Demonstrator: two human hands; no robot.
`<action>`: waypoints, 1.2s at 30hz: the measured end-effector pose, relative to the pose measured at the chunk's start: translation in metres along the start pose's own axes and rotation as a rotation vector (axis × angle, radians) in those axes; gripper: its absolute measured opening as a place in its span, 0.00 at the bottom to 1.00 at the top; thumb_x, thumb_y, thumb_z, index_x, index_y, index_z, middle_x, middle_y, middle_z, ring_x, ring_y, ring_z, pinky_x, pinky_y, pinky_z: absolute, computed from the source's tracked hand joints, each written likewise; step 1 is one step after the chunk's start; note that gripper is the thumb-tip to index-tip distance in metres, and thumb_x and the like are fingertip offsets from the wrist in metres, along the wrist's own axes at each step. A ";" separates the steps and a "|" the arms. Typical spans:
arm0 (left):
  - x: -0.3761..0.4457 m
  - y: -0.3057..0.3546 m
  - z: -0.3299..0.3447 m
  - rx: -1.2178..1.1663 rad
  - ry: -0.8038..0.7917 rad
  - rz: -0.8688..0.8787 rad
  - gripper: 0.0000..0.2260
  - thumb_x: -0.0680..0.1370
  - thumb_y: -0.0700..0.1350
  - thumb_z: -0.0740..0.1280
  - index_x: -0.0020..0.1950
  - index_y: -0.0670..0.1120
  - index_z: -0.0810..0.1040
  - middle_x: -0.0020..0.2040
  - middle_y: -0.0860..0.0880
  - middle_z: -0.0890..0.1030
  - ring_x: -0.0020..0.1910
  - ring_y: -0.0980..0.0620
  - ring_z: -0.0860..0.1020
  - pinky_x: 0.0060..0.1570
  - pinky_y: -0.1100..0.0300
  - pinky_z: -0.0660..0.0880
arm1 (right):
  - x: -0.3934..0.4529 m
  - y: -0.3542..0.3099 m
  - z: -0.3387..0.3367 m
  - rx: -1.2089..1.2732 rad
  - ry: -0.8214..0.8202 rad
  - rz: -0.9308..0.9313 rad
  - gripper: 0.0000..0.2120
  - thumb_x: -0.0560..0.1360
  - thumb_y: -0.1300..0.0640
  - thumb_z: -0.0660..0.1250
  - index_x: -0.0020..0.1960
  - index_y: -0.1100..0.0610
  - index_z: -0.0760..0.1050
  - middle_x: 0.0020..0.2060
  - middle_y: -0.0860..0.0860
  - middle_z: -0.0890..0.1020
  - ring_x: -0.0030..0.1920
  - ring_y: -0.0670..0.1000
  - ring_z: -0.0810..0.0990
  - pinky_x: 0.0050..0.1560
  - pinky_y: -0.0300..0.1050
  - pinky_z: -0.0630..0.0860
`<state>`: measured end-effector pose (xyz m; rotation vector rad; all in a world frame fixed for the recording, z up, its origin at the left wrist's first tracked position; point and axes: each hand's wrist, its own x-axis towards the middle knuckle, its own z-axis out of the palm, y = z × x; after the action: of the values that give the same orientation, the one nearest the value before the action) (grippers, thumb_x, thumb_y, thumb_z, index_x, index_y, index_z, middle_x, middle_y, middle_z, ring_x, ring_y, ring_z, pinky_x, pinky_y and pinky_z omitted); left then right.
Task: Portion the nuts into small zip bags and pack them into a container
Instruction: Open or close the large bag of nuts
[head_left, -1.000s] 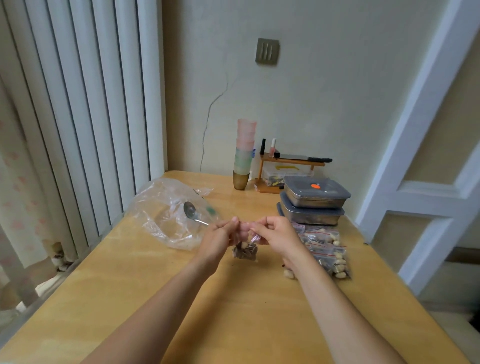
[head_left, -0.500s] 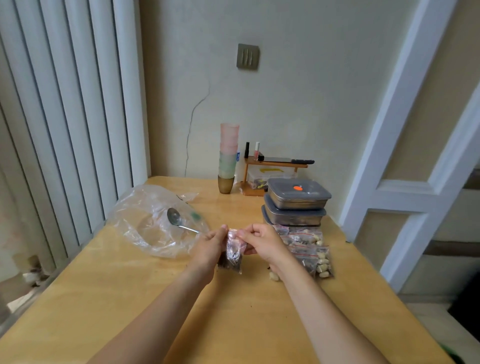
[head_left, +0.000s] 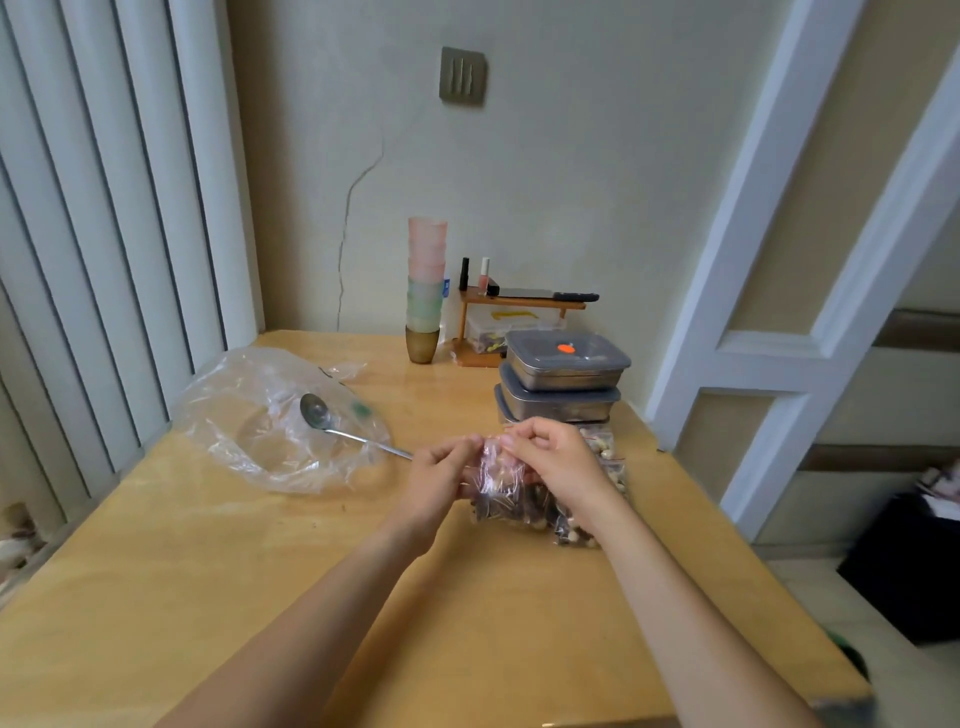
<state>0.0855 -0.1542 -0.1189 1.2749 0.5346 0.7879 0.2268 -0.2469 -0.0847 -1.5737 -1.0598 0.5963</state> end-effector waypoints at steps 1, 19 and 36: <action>-0.003 -0.005 0.006 0.005 -0.001 -0.004 0.14 0.83 0.47 0.65 0.48 0.38 0.83 0.36 0.41 0.74 0.32 0.48 0.71 0.33 0.57 0.75 | -0.005 0.005 -0.003 0.008 0.031 0.003 0.06 0.81 0.58 0.70 0.52 0.61 0.81 0.39 0.52 0.87 0.40 0.46 0.83 0.44 0.40 0.79; -0.006 -0.057 0.078 0.754 0.026 0.364 0.18 0.73 0.45 0.75 0.62 0.52 0.78 0.53 0.52 0.69 0.54 0.53 0.72 0.61 0.58 0.72 | -0.052 0.080 -0.076 -0.211 0.616 0.128 0.09 0.82 0.60 0.64 0.44 0.52 0.75 0.39 0.47 0.84 0.43 0.54 0.84 0.47 0.48 0.78; 0.011 -0.048 0.087 0.716 0.051 0.429 0.05 0.72 0.43 0.71 0.41 0.51 0.77 0.40 0.57 0.76 0.41 0.57 0.75 0.41 0.62 0.69 | -0.021 0.086 -0.073 -0.250 0.506 -0.146 0.12 0.75 0.63 0.64 0.45 0.47 0.82 0.51 0.44 0.77 0.53 0.43 0.78 0.59 0.47 0.77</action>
<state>0.1675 -0.2055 -0.1450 2.0811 0.6197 1.0305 0.3042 -0.3024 -0.1493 -1.7208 -0.8699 -0.0445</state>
